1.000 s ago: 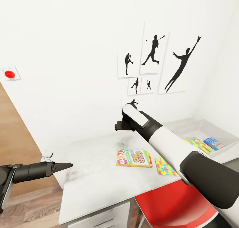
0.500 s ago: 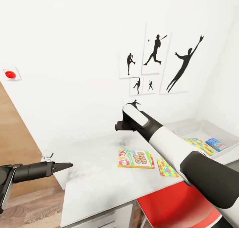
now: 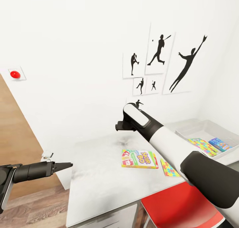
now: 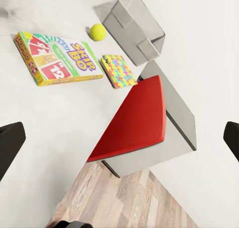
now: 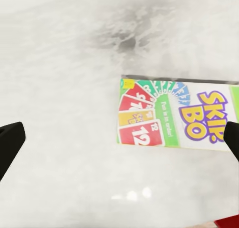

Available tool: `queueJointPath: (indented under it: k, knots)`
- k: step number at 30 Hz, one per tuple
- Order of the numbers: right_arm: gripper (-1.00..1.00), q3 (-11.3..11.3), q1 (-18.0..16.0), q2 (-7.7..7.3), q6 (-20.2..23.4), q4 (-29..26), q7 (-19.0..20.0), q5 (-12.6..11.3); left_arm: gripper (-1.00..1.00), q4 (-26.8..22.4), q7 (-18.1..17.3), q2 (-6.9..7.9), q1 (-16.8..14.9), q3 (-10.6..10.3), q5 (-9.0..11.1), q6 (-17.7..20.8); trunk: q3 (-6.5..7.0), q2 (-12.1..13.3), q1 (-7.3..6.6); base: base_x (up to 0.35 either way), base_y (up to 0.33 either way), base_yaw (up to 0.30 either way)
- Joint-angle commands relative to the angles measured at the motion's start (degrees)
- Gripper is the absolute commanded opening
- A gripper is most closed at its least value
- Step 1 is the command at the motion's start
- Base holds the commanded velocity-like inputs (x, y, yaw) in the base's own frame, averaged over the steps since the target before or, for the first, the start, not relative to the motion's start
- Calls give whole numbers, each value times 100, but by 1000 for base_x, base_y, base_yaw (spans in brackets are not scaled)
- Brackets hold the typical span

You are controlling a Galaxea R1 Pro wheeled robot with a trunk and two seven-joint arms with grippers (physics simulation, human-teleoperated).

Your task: Put all the toys in the child's room - the three board games (two on the bed and one on the table), the two jigsaw puzzles on the table, and the tennis ball on the table - inside the toy box on the table in the child's room.

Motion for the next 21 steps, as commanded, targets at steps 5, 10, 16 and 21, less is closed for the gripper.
queueJointPath:
  k: [5,10,16,21]
  knots:
    - [100,16,-10,-10,27,1,-48,-44,100,-5,-52,0,-5,4,-54,60,-13,-13,4,35,28,0]
    - [100,16,-10,-26,27,18,-48,-39,100,-5,-52,2,-5,4,-76,60,-13,-13,4,59,18,0]
    - [100,15,-10,-61,27,45,-54,-34,100,-5,-52,23,-5,4,-87,60,-13,-13,4,14,4,0]
    - [100,20,6,-188,27,59,-50,-29,100,-5,-52,77,-5,4,-89,60,-14,-13,4,3,1,-2]
